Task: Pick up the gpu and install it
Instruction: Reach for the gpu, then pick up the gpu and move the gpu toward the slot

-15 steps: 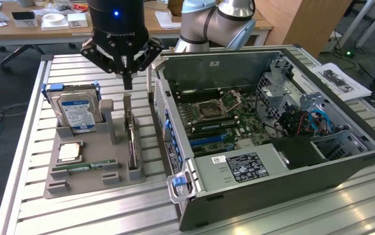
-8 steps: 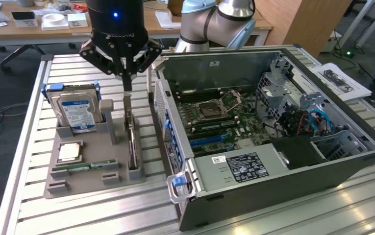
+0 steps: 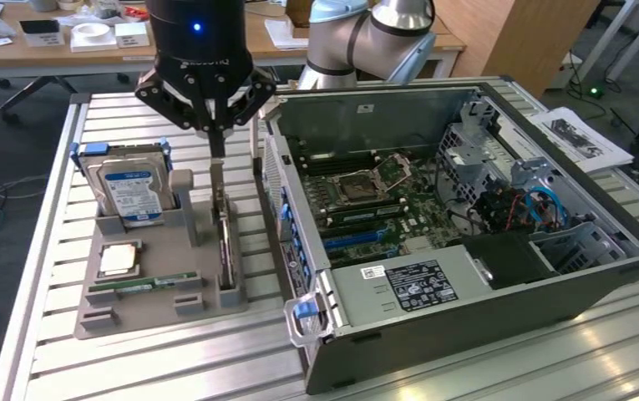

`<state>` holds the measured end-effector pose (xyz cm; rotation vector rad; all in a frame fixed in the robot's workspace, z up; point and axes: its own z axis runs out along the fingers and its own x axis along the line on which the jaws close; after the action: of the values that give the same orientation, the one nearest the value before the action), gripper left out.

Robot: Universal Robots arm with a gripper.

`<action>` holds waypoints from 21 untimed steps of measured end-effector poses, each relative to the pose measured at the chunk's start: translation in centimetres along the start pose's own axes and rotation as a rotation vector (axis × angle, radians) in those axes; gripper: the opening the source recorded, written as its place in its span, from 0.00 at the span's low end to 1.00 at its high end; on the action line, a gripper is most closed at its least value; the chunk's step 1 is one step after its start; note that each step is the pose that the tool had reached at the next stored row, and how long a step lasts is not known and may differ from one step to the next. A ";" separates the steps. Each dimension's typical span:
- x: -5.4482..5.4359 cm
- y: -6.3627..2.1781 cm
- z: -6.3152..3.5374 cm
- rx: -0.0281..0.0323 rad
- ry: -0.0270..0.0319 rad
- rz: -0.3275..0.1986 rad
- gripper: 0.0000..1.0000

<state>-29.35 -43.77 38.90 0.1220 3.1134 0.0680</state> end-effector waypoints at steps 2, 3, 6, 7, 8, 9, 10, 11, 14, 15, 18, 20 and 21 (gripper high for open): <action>0.0 -0.30 -0.01 0.0000 0.0000 0.000 0.11; 0.1 -0.44 -0.02 -0.0001 -0.0001 0.000 0.11; 0.3 -0.71 -0.03 -0.0001 -0.0001 0.000 0.11; 0.4 -0.78 -0.03 0.0000 -0.0001 0.000 0.11; 0.5 -0.83 -0.03 0.0000 -0.0001 0.000 0.11; 0.7 -0.88 -0.03 0.0000 -0.0001 0.000 0.11; 0.8 -0.92 -0.03 -0.0001 -0.0001 0.000 0.11; 0.8 -0.95 -0.03 0.0000 -0.0001 0.000 0.11; 0.8 -0.95 -0.04 -0.0001 -0.0001 0.000 0.11; 0.8 -0.95 -0.04 0.0000 -0.0001 0.000 0.11; 0.8 -0.95 -0.04 0.0000 0.0000 0.000 0.11; 0.8 -0.95 -0.04 0.0000 -0.0001 0.000 0.11; 0.8 -0.95 -0.04 0.0000 0.0000 0.000 0.11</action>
<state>-30.25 -44.65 38.88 0.1220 3.1134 0.0680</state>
